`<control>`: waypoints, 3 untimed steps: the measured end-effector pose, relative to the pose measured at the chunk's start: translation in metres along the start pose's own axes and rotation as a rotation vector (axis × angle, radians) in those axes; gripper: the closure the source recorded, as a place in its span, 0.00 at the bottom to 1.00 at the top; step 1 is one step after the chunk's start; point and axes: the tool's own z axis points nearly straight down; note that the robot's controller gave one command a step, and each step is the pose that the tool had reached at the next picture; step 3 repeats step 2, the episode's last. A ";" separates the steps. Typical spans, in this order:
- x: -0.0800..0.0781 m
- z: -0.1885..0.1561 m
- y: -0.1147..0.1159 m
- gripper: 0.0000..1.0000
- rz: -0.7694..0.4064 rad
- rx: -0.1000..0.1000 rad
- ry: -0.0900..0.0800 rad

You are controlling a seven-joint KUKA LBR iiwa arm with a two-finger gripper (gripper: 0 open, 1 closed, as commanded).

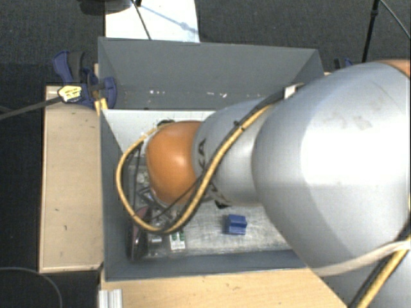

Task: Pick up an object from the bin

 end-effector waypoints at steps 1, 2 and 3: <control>-0.001 0.000 -0.003 1.00 0.011 0.001 -0.001; -0.014 -0.167 -0.008 1.00 -0.117 -0.017 -0.018; -0.014 -0.167 -0.008 1.00 -0.117 -0.017 -0.018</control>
Offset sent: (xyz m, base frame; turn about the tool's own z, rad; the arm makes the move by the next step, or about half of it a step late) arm 0.0000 0.0000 0.0000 0.0000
